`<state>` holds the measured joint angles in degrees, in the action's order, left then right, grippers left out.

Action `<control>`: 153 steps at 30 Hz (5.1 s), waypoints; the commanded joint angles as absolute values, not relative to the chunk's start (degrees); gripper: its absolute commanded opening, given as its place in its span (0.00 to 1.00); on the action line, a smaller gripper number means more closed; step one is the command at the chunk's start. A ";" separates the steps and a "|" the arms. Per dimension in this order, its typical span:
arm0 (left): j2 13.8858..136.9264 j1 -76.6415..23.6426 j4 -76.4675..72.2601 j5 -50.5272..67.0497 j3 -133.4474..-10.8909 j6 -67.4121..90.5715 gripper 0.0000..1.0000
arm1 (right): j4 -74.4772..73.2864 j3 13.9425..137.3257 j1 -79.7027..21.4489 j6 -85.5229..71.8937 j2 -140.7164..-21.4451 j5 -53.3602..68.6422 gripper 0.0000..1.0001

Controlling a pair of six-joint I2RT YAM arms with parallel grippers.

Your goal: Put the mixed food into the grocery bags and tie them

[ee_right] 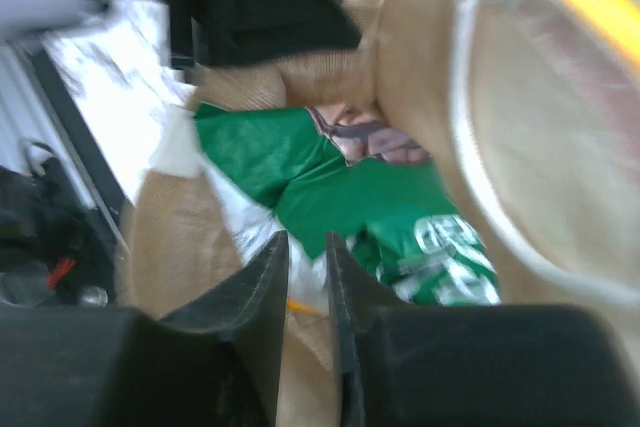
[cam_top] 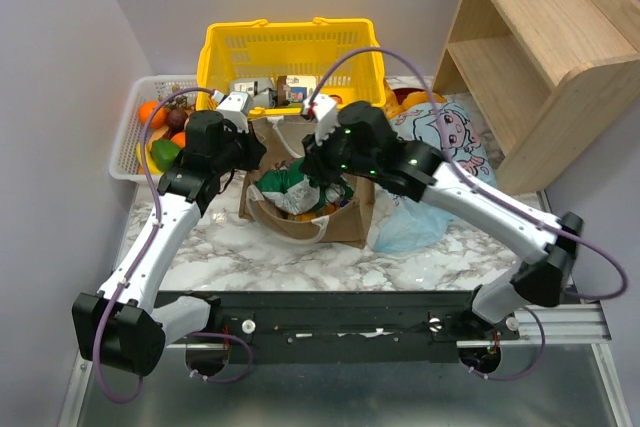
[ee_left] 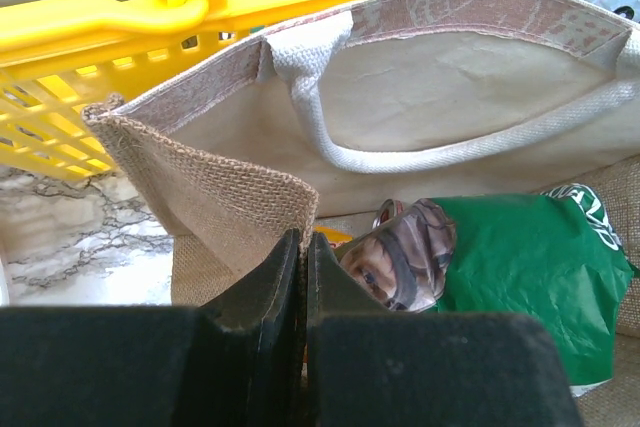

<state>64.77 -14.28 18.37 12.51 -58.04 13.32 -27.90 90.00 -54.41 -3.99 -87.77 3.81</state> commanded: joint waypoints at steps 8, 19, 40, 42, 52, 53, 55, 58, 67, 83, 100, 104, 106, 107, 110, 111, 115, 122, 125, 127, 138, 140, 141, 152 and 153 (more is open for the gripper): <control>63.72 -14.24 17.49 10.11 -57.57 12.57 0.00 | -27.33 81.57 -55.37 -8.88 -100.03 11.78 0.22; 64.16 -14.24 18.98 3.62 -58.01 10.02 0.00 | -34.27 89.38 -55.20 -4.14 -82.55 -2.95 0.98; 65.04 -12.22 22.32 -11.51 -58.80 8.26 0.00 | -37.62 73.39 -26.98 -0.62 -87.09 -38.40 1.00; 65.30 -10.99 22.41 -11.78 -58.89 8.70 0.00 | -37.53 73.48 -26.98 -0.79 -87.36 -38.59 1.00; 64.07 -9.05 21.80 -13.53 -58.54 8.09 0.00 | -32.26 66.54 -27.33 -3.77 -65.22 1.48 0.95; 63.72 -9.05 22.23 -14.06 -58.54 8.35 0.00 | -32.52 66.10 -27.60 -4.48 -64.78 1.58 0.95; 61.36 -8.96 22.59 -13.10 -57.92 9.49 0.00 | -32.78 65.31 -27.68 -5.01 -64.42 2.02 0.95; 56.79 -8.96 22.76 -10.11 -55.82 12.56 0.00 | -30.86 64.60 -27.86 -5.54 -64.42 6.14 0.96; 42.90 -8.79 26.89 -15.97 -49.13 19.85 0.00 | -25.05 67.14 -34.00 -6.77 -75.48 2.29 0.96; 25.23 -7.47 26.37 -41.75 -42.89 23.47 0.00 | -14.77 74.96 -53.51 -9.58 -95.44 10.45 0.93; 37.95 -7.47 24.26 -28.40 -59.12 13.89 0.99 | -13.45 95.53 -61.26 -20.47 -114.68 23.90 0.93; 44.37 -7.56 24.70 -21.72 -65.38 14.15 0.99 | -12.92 101.32 -63.01 -21.62 -119.86 27.24 0.92; 46.23 -7.47 23.74 -19.18 -67.66 14.67 0.99 | -13.01 106.33 -63.72 -20.83 -122.15 28.12 0.92; 46.40 -7.47 22.77 -18.46 -68.11 14.94 0.99 | -13.27 108.52 -64.42 -20.48 -124.43 28.82 0.92; 47.81 -7.47 22.59 -15.48 -70.48 15.29 0.99 | -14.32 117.49 -65.47 -19.16 -128.48 31.28 0.93; 48.60 -7.47 22.76 -14.69 -71.01 15.21 0.99 | -14.59 119.68 -65.83 -18.90 -131.28 31.99 0.93; 49.74 -7.47 22.33 -12.83 -71.72 15.12 0.99 | -15.12 127.61 -66.44 -18.99 -134.47 35.15 0.93; 50.62 -7.47 19.78 -10.37 -70.58 13.97 0.99 | -9.43 106.15 -66.45 -14.07 -120.96 26.55 0.96; 51.33 -7.47 17.68 -8.70 -69.52 13.27 0.99 | -1.37 92.68 -66.36 -9.77 -109.58 22.69 0.97; 51.68 -7.47 16.44 -8.26 -68.47 13.18 0.99 | 3.93 78.00 -66.45 -8.01 -102.69 19.01 0.98; 62.91 -26.10 12.93 -8.16 -71.54 5.86 0.98 | -23.09 63.02 -57.41 -15.64 -77.17 -19.74 1.00; 64.50 -26.19 10.21 -3.28 -69.97 9.39 0.98 | -27.75 61.45 -53.72 -17.05 -75.94 -28.36 1.00; 66.25 -26.19 9.41 1.36 -69.18 12.45 0.98 | -28.38 60.83 -53.09 -16.96 -75.50 -30.82 1.00; 78.21 -33.56 -3.23 2.29 -60.30 25.82 0.98 | -35.42 63.37 -45.62 -19.25 -86.30 -46.83 1.00; 79.70 -33.92 -4.21 2.55 -59.68 26.80 0.98 | -35.59 63.72 -45.62 -18.81 -88.83 -48.32 1.00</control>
<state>76.34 -31.07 4.40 0.93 -61.93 20.23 -32.05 61.21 -46.50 -17.93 -84.07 -38.35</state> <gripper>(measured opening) 0.982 0.998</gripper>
